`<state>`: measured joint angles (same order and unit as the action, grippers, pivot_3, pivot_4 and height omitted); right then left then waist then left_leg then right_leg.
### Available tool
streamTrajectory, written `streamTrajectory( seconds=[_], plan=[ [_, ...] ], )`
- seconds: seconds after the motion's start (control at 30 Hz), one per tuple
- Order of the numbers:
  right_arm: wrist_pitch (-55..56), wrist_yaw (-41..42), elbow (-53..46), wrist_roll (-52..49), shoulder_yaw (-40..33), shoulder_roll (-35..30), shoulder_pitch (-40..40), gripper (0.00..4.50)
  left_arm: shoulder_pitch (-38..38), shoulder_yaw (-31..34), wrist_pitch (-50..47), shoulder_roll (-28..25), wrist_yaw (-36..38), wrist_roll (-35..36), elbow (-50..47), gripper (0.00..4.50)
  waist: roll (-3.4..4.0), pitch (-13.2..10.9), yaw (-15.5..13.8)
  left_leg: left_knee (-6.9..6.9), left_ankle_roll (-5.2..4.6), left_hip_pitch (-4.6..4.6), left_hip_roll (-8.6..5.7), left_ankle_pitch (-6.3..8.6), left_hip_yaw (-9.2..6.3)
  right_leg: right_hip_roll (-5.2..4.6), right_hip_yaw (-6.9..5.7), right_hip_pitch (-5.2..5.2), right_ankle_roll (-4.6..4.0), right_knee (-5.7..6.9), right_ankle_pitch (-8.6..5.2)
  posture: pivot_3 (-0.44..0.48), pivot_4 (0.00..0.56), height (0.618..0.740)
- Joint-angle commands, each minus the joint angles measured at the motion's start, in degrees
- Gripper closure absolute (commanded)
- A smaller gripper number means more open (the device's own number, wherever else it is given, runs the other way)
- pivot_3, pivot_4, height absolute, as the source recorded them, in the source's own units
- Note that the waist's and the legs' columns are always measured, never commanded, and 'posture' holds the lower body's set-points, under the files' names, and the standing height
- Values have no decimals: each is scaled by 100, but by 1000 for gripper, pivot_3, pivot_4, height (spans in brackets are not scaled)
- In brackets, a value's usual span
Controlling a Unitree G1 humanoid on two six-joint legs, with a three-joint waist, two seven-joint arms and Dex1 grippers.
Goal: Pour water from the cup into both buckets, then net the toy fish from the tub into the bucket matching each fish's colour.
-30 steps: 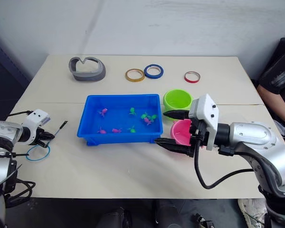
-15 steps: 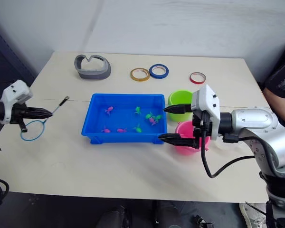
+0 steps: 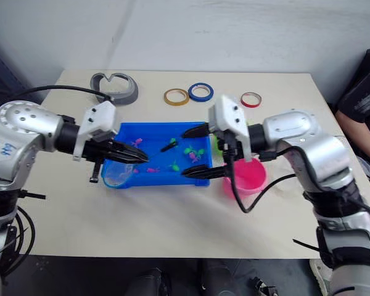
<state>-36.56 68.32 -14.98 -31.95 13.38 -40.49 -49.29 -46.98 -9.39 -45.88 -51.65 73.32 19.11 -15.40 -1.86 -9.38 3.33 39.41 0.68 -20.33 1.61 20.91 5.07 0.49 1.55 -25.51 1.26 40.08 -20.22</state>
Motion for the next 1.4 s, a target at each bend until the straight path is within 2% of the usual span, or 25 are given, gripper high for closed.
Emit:
streamTrajectory(
  seconds=[0.03, 0.17, 0.23, 0.43, 1.03, 1.13, 1.23, 1.4],
  plan=[
    [-52, 14, -56, 126, 95, 93, -128, 0, -128, -146, 189, -58, 63, -48, -82, 4474, 0, 0, -14, 1, 0, -1, 0, 0, -2, 0, 0, 0, 0, -1, 0, 0, 150, 740],
    [-78, -28, 21, 303, 240, 215, -203, 1189, -139, -335, 442, -78, 108, -164, -41, 4500, 0, 0, -9, 17, -5, -7, 0, 3, -2, -1, -1, 0, 0, 0, 0, 0, 150, 740],
    [-80, -62, 81, 398, 292, 277, -251, 2124, -146, -380, 521, -78, 127, -197, -31, 4500, 0, 0, -8, 20, -5, -7, 0, 3, -2, -1, -1, 0, 0, 2, 0, 0, 150, 740],
    [4, 56, 215, 661, 423, 297, -265, 2124, -181, -627, 1051, -67, 92, -618, 56, 4500, 0, 0, -13, 22, -7, -8, 0, 4, -3, -1, -1, 0, 0, 1, 0, 0, 150, 740],
    [180, 181, 277, 1035, 422, 407, -121, 2124, -311, -642, 1067, 73, 9, -694, -20, 4500, 0, 0, -8, 22, -7, -8, 0, 4, -4, -1, -2, 0, 0, 4, 0, 0, 150, 740],
    [223, 174, 283, 1057, 406, 429, -106, 2905, -324, -642, 1073, 84, -2, -698, -29, 4500, 0, 0, -9, 22, -7, -8, 0, 4, -4, -1, -2, 0, 0, 3, 0, 0, 150, 740],
    [251, 155, 277, 1060, 389, 452, -85, 4426, -334, -613, 1000, 130, -28, -642, -22, 4500, 0, 0, -9, 23, -7, -8, 0, 4, -3, -1, -2, 0, 0, 4, 0, 0, 150, 740],
    [287, 149, 262, 1077, 376, 460, -81, 4479, -387, -574, 950, 179, -55, -612, 22, 4500, 0, 0, -10, 23, -7, -8, 0, 4, -4, -1, -2, 1, 0, 3, 0, 0, 150, 740]
  ],
)
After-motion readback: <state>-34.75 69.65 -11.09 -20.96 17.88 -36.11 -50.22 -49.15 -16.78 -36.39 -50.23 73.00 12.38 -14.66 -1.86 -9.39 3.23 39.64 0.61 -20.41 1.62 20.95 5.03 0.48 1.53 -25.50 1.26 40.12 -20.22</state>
